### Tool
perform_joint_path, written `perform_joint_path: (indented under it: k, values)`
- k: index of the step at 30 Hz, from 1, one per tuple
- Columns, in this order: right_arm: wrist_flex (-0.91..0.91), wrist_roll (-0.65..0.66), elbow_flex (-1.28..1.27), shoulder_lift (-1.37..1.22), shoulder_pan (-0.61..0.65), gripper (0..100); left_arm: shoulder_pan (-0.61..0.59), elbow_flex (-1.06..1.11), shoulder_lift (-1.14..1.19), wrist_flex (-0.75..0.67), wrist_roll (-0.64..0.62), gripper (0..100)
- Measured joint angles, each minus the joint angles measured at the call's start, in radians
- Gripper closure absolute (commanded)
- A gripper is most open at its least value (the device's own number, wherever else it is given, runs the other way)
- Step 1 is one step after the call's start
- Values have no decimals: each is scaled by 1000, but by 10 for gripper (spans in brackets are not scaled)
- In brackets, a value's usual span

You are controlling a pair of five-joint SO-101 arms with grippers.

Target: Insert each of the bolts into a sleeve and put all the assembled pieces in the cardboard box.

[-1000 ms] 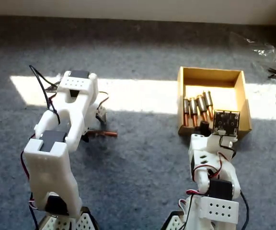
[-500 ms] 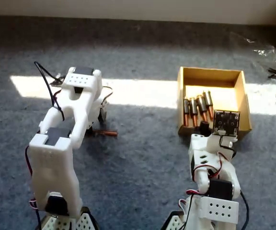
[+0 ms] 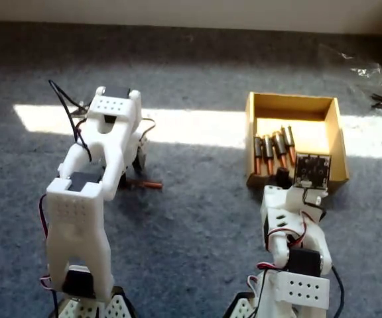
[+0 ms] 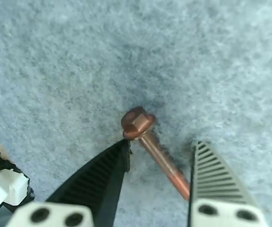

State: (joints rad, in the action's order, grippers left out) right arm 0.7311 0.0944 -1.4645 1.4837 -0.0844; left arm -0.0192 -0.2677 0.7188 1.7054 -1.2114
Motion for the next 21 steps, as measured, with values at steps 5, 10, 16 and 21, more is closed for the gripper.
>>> perform_joint_path:
  k: [5, 10, 16, 21]
  values:
    - [0, 0, 0, 0, 0, 993, 0, -2, 28, 0, 0, 818]
    - [0, 0, 0, 0, 0, 993, 0, -2, 40, 0, 0, 819]
    - [0, 0, 0, 0, 0, 993, 0, -8, 54, 0, 0, 820]
    - [0, 0, 0, 0, 0, 993, 0, -18, 66, 3, 0, 902]
